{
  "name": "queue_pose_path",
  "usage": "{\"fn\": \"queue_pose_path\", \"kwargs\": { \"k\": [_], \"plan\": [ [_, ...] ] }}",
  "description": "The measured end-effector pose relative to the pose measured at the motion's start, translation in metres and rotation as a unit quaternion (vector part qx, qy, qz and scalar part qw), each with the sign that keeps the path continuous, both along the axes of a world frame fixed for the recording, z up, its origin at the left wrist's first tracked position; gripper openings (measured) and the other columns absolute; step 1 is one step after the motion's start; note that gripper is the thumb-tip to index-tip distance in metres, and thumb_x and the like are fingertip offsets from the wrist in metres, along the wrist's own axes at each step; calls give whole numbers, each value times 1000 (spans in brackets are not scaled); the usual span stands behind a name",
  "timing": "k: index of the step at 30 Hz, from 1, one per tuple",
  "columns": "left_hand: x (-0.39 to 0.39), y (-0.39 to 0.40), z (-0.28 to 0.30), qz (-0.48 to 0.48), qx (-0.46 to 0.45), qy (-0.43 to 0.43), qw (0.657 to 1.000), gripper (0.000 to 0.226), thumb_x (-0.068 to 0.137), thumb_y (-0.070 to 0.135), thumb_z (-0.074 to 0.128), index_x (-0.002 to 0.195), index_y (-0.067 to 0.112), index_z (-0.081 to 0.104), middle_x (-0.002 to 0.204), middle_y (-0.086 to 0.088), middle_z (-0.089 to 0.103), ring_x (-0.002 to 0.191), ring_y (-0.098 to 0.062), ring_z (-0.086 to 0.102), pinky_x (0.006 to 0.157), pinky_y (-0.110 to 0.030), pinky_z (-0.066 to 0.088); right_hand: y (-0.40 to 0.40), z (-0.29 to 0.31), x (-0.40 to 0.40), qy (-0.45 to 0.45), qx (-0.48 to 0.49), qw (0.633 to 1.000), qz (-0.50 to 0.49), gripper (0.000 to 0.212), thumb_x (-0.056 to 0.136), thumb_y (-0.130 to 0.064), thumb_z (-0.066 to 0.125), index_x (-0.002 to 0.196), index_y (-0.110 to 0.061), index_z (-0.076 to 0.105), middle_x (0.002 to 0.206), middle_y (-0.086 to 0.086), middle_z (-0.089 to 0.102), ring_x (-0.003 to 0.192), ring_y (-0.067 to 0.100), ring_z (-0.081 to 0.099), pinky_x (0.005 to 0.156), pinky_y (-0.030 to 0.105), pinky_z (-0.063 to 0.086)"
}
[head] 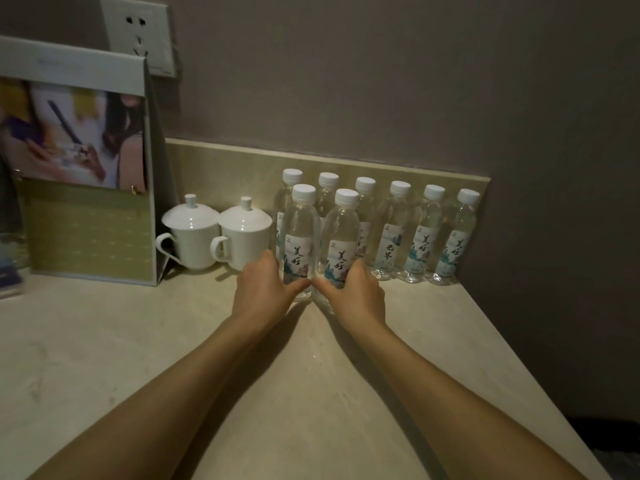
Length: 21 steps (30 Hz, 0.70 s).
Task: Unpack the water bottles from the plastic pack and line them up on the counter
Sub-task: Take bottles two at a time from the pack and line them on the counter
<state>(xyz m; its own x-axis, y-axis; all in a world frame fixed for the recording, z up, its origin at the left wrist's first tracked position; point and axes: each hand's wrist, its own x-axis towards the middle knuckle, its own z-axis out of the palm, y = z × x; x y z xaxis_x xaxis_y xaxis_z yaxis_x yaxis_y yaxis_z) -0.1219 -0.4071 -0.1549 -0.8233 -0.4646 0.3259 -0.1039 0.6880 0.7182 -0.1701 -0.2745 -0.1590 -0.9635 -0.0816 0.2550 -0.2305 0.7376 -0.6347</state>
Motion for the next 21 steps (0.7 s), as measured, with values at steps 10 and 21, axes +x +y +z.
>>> {"fn": "queue_pose_path", "kwargs": {
  "k": [10, 21],
  "plan": [
    [-23, -1, -6, 6, 7, 14, 1000, 46, 76, 41, 81, 103, 15, 54, 105, -6, 69, 92, -21, 66, 61, -21, 45, -6, -1, -16, 5, 4, 1000, -22, 65, 81, -57, 66, 124, -14, 43, 125, 7, 57, 112, 31, 57, 85, 44, 52],
    [-30, -3, -12, 0, 6, 23, 1000, 43, 77, 38, 81, 102, 17, 53, 103, -3, 68, 90, -19, 66, 68, -24, 52, -4, 5, -23, -15, 7, 1000, -3, 63, 84, -49, 67, 125, -10, 41, 130, 9, 53, 118, 33, 53, 90, 49, 50]
  ]
}}
